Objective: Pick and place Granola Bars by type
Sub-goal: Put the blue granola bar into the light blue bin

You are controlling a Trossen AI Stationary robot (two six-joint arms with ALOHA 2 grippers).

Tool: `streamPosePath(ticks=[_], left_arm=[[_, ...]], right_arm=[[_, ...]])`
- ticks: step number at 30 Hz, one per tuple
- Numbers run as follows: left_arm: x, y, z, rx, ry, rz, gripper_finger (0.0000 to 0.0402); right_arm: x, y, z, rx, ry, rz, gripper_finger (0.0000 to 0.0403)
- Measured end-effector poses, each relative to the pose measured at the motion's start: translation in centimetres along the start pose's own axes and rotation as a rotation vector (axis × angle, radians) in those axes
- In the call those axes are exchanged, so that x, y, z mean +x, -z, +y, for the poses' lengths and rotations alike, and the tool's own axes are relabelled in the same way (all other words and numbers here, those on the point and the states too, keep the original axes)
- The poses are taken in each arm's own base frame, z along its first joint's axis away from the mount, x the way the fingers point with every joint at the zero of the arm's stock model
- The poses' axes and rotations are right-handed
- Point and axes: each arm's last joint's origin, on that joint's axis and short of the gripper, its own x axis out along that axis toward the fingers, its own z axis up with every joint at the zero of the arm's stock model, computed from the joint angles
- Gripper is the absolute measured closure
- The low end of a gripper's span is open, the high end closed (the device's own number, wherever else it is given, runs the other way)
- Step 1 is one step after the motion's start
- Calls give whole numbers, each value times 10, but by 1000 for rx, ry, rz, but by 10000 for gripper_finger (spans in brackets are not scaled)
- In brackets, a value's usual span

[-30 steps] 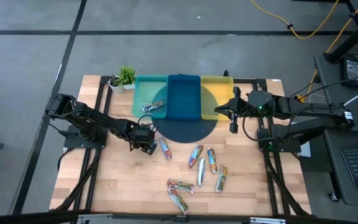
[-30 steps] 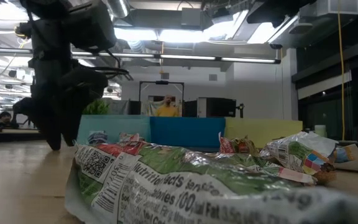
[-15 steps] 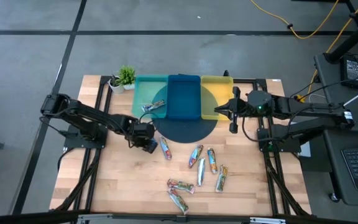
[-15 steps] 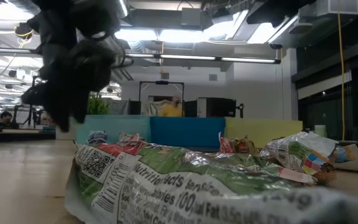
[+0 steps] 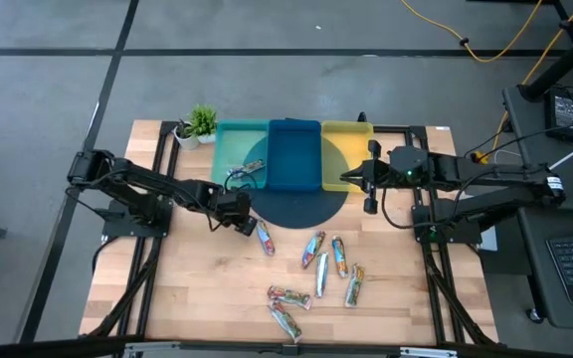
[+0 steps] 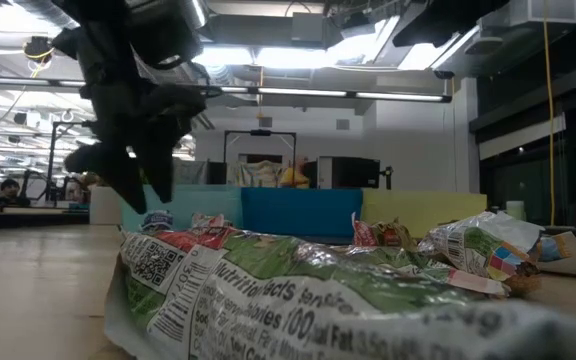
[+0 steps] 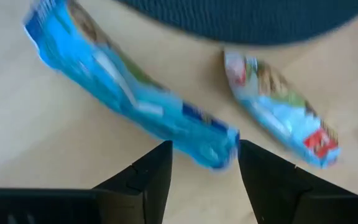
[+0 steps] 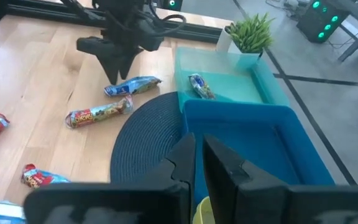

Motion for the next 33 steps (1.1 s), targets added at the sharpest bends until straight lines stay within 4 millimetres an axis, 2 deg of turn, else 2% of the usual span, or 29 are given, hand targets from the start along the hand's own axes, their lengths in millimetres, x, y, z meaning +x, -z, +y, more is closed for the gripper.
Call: streamPosePath(ticks=[5, 13, 23, 33], left_arm=[[1, -7, 1, 1, 6, -31, 206], [2, -6, 6, -22, -48, -59, 194], [9, 7, 36, -68, -241, -13, 194], [0, 23, 52, -39, -407, 134, 194]], right_arm=[[4, 1, 1, -28, -3, 18, 369], [5, 2, 1, -53, -4, 23, 369], [5, 3, 1, -55, -8, 40, 369], [5, 3, 1, -64, -8, 41, 369]])
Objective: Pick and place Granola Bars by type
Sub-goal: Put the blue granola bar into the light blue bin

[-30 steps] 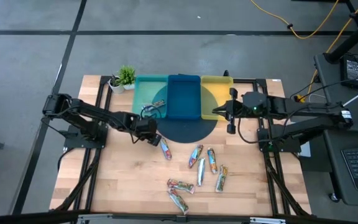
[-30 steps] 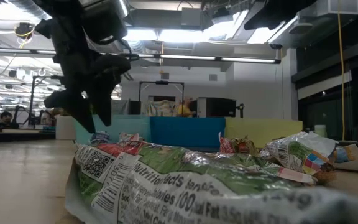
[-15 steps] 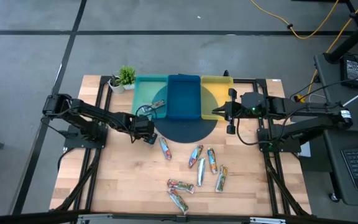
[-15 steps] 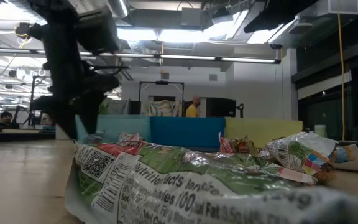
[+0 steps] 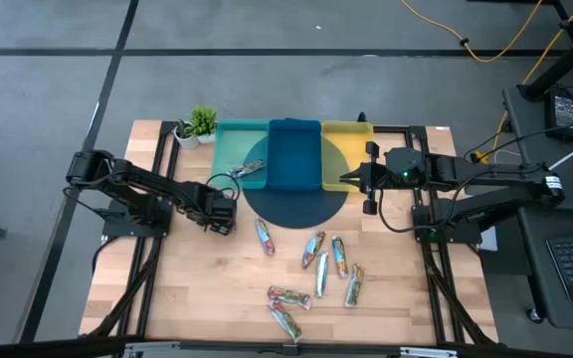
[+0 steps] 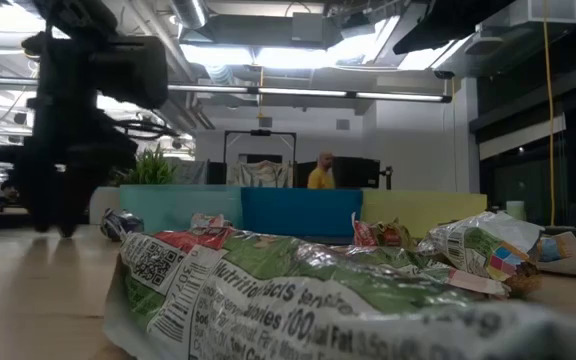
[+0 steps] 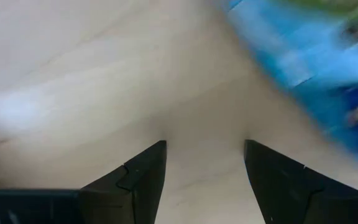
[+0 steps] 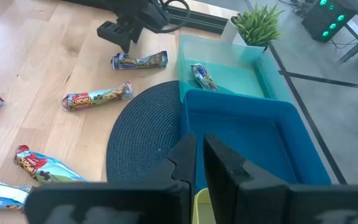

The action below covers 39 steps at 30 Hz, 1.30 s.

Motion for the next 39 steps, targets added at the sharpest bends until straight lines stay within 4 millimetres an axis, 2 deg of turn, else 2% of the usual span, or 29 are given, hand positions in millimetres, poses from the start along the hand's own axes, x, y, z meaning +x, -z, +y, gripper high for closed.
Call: streamPosePath(ticks=[4, 8, 12, 16, 20, 25, 39], left_arm=[[-11, 1, 2, -12, 65, -2, 194], [-33, -3, -1, -52, 181, -61, 194], [-49, -9, -12, -32, 353, -174, 194], [-57, -16, -26, 37, 493, -309, 194], [-56, -23, -33, -88, 503, -436, 194], [-50, -26, -26, -310, 449, -388, 193], [-46, -10, -27, -304, 425, -291, 193]], right_arm=[[0, 0, 0, -3, 0, 0, 369], [0, 0, 0, -3, 0, -1, 369], [0, 0, 0, -13, 0, -1, 369], [0, 0, 0, -24, 0, -1, 369], [0, 0, 0, -22, 0, 0, 369], [0, 2, 1, 6, -5, 22, 369], [0, 3, 1, -3, -8, 34, 369]])
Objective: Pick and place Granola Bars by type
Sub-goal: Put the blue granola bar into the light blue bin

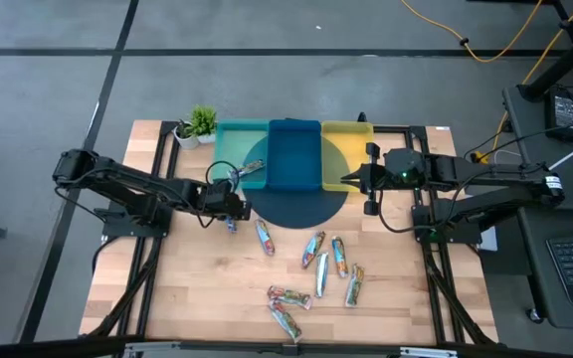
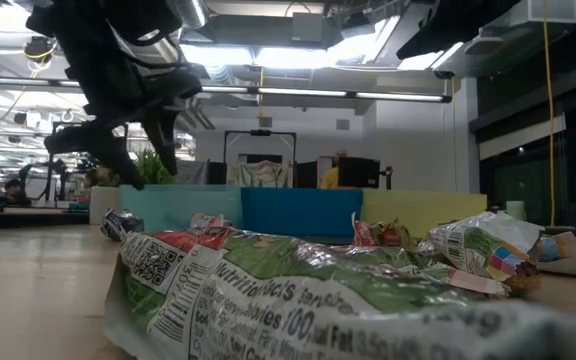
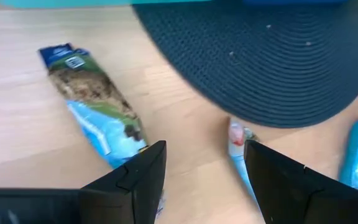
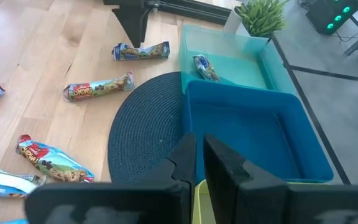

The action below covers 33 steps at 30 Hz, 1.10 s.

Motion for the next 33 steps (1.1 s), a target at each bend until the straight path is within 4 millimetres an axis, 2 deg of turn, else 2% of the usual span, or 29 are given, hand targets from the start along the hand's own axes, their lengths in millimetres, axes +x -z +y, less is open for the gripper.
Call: streamPosePath(ticks=[5, 14, 19, 27, 30, 33], left_arm=[[5, 7, 4, 36, -61, 58, 189], [17, 13, 6, 20, -114, 112, 119], [19, 13, 11, 33, -175, 100, 103], [35, 19, 15, 65, -256, 140, 117], [39, 21, 16, 85, -271, 165, 138], [40, 21, 17, 91, -284, 166, 176]], right_arm=[[0, 0, 0, -21, 0, 0, 369], [0, 0, 0, -48, 0, -2, 369], [0, 0, 0, -49, 0, -1, 369], [0, 0, 0, -50, 1, -2, 369], [0, 0, 0, -50, 1, -3, 369], [0, 0, 0, -50, 1, -3, 369]])
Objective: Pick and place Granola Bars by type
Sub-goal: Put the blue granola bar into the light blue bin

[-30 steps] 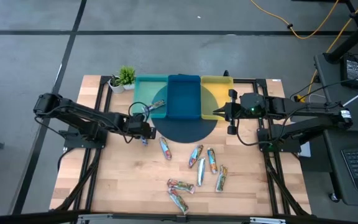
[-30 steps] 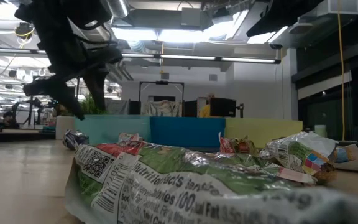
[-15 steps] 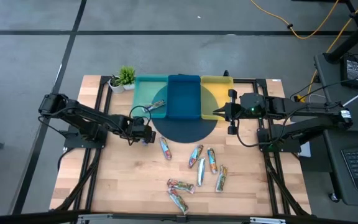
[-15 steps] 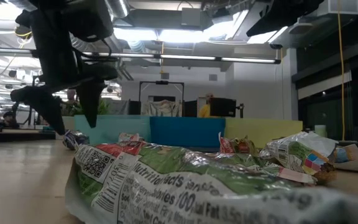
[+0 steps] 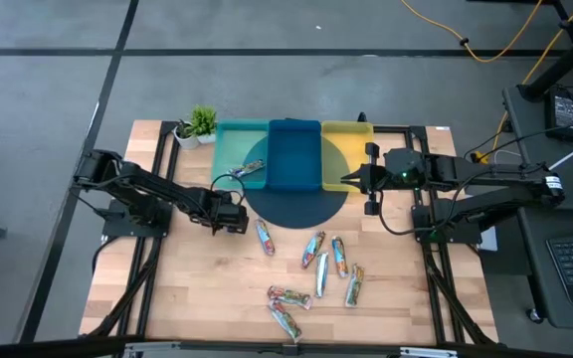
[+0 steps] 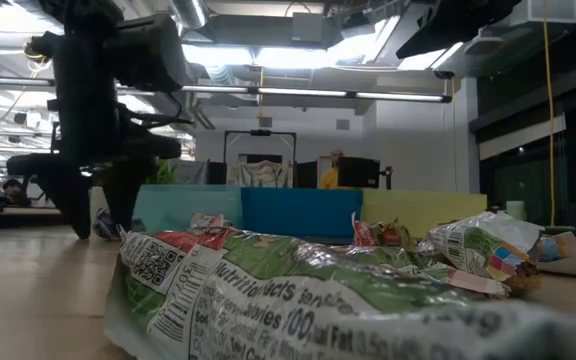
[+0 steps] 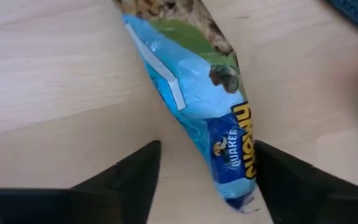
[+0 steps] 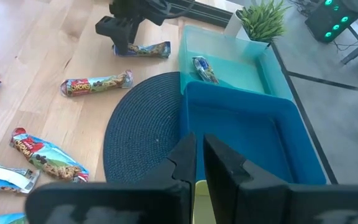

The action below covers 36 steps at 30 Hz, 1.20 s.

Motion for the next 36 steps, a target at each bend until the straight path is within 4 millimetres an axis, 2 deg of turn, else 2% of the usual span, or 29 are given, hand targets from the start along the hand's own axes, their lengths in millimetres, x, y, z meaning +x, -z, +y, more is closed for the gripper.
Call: streamPosePath(ticks=[8, 11, 17, 20, 23, 26, 30, 33, 36], left_arm=[[1, 0, -1, 27, 6, -1, 333], [-2, 0, -2, 44, 29, 12, 380], [-20, -2, -6, 94, 130, 23, 383], [-44, -5, -17, 153, 235, -10, 386], [-76, -13, -30, 258, 350, -92, 393], [-117, -28, -40, 339, 450, -237, 391], [-168, -52, -42, 399, 512, -474, 390], [-191, -63, -37, 414, 525, -574, 393], [-202, -68, -32, 414, 536, -611, 393]], right_arm=[[0, 0, 0, 0, 0, -1, 369], [0, 0, 0, 0, 0, -1, 369], [0, 0, 0, 0, 0, -3, 369], [0, 0, 0, 0, 0, -4, 369], [0, 0, 0, 0, 1, -4, 369], [0, -1, 0, -2, 3, -8, 369], [0, -4, -1, -7, 18, -37, 369], [0, -5, -2, -36, 23, -49, 369], [0, -5, -2, -47, 24, -52, 369]])
